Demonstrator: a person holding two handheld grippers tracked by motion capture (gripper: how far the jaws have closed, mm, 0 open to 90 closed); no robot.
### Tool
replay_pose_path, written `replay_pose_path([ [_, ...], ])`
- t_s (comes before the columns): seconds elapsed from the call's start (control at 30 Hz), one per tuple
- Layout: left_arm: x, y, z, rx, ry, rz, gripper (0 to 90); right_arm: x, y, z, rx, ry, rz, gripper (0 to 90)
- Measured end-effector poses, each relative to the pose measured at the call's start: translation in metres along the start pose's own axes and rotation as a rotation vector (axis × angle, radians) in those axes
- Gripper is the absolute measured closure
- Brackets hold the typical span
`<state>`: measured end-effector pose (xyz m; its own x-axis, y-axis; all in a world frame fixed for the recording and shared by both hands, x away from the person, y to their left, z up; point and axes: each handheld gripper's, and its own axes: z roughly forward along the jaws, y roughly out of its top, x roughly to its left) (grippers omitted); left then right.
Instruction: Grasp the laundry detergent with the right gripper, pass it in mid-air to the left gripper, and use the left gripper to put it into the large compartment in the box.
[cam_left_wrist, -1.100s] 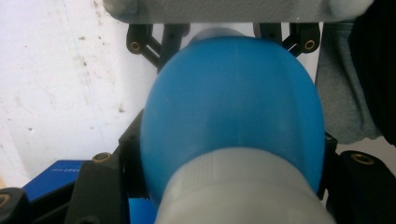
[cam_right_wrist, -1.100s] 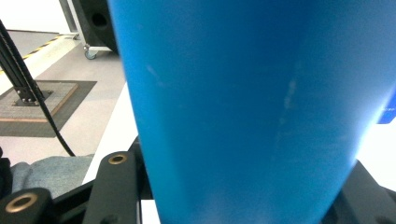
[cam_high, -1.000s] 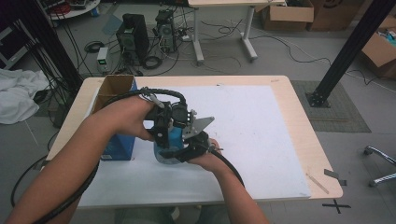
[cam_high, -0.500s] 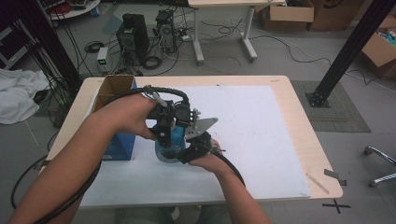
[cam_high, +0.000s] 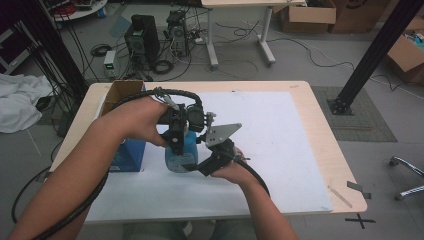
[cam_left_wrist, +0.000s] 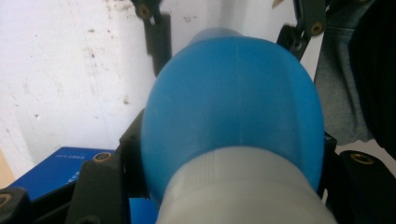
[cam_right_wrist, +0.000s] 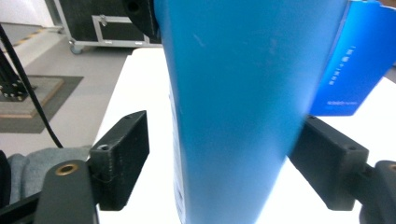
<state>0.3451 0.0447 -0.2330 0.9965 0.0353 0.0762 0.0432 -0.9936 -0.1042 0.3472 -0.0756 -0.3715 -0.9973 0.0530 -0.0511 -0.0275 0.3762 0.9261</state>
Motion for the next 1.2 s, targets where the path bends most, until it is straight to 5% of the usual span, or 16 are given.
replay_pose_path([
  [0.27,0.003,-0.003,-0.004,-0.006,0.003,-0.012,38.5,-0.002,0.008,-0.02,0.044,-0.022,-0.006,11.7],
  [0.5,0.012,-0.012,-0.013,0.001,-0.015,-0.065,38.5,-0.007,0.02,-0.039,0.186,-0.039,-0.013,0.0],
  [0.67,0.019,-0.018,-0.019,0.002,-0.033,-0.111,38.4,-0.011,0.029,-0.049,0.278,-0.033,-0.023,0.0],
  [0.77,0.027,-0.025,-0.028,0.006,-0.051,-0.178,38.4,-0.013,0.038,-0.055,0.399,-0.003,-0.042,0.0],
  [0.8,0.027,-0.025,-0.028,0.006,-0.051,-0.178,38.4,-0.013,0.038,-0.055,0.399,-0.003,-0.042,0.0],
  [0.87,0.031,-0.029,-0.033,0.004,-0.059,-0.216,38.4,-0.016,0.043,-0.059,0.514,0.017,-0.053,0.0],
  [0.93,0.037,-0.035,-0.042,0.003,-0.07,-0.281,38.4,-0.018,0.046,-0.063,0.579,0.03,-0.047,0.0],
  [1.07,0.046,-0.045,-0.057,-0.009,-0.09,-0.394,38.4,-0.025,0.045,-0.069,0.676,0.042,-0.032,0.0],
  [1.2,0.052,-0.055,-0.073,-0.034,-0.101,-0.466,38.4,-0.029,0.044,-0.076,0.743,0.036,-0.021,0.0],
])
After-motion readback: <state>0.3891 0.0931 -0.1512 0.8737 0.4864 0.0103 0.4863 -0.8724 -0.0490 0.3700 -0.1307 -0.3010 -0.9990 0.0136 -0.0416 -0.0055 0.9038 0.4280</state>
